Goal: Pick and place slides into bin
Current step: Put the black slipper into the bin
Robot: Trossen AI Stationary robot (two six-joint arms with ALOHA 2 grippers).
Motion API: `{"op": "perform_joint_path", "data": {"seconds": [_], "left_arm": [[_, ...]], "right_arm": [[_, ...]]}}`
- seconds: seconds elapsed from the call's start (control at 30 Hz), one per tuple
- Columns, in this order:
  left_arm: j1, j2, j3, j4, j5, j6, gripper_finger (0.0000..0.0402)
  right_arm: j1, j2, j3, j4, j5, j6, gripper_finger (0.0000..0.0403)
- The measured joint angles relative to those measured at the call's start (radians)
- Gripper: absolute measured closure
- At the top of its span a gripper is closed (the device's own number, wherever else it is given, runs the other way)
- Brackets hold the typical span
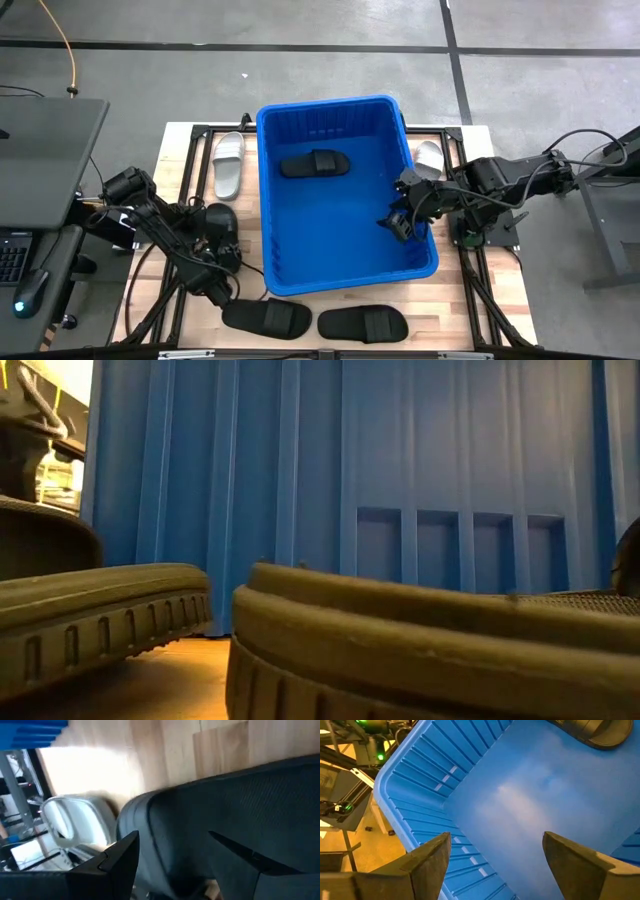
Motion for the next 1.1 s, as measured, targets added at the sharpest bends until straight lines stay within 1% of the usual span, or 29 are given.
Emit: {"op": "perform_joint_path", "data": {"seconds": [0.1,0.2,0.3,0.43,0.5,0.6,0.7,0.77,0.83,0.87,0.9,1.0,1.1], "left_arm": [[0.0,0.0,-0.037,-0.007,0.022,-0.025,0.0186],[0.006,0.0,-0.05,-0.077,0.024,-0.125,0.0186],[0.006,0.0,-0.049,-0.111,0.01,-0.183,0.0186],[0.006,0.0,-0.053,-0.091,-0.034,-0.184,0.0186],[0.007,0.0,-0.068,-0.071,-0.039,-0.182,0.0193],[0.006,0.0,-0.104,-0.024,-0.037,-0.18,0.0221],[0.011,0.0,-0.126,-0.012,-0.025,-0.182,0.0264],[0.026,0.0,-0.118,-0.008,-0.024,-0.182,0.0307],[0.049,0.0,-0.112,-0.023,-0.004,-0.174,0.0362],[0.061,0.0,-0.109,-0.023,0.007,-0.165,0.038],[0.071,-0.002,-0.104,-0.022,0.014,-0.162,0.0388],[0.087,-0.019,-0.082,-0.029,0.023,-0.147,0.0392],[0.083,-0.036,-0.023,-0.079,0.033,-0.14,0.0395]], "right_arm": [[0.0,0.0,0.0,0.0,0.0,0.002,0.01],[0.0,0.0,0.0,0.0,0.0,0.0,0.01],[0.0,0.0,0.0,0.0,0.0,0.002,0.01],[0.0,0.0,0.0,0.0,0.0,-0.001,0.01],[0.0,0.0,0.0,0.0,0.0,0.002,0.01],[0.0,0.0,0.0,0.0,0.0,0.0,0.01],[0.0,0.0,0.0,0.0,0.0,0.002,0.01],[0.0,0.0,0.0,0.0,0.0,0.003,0.01],[0.0,0.0,0.0,0.0,0.0,0.0,0.01],[0.0,0.0,0.0,0.0,0.0,0.0,0.01],[0.0,0.0,0.0,0.0,0.0,0.002,0.01],[0.0,0.0,0.0,0.0,0.0,0.0,0.01],[0.0,0.0,0.0,0.0,0.0,0.002,0.01]]}}
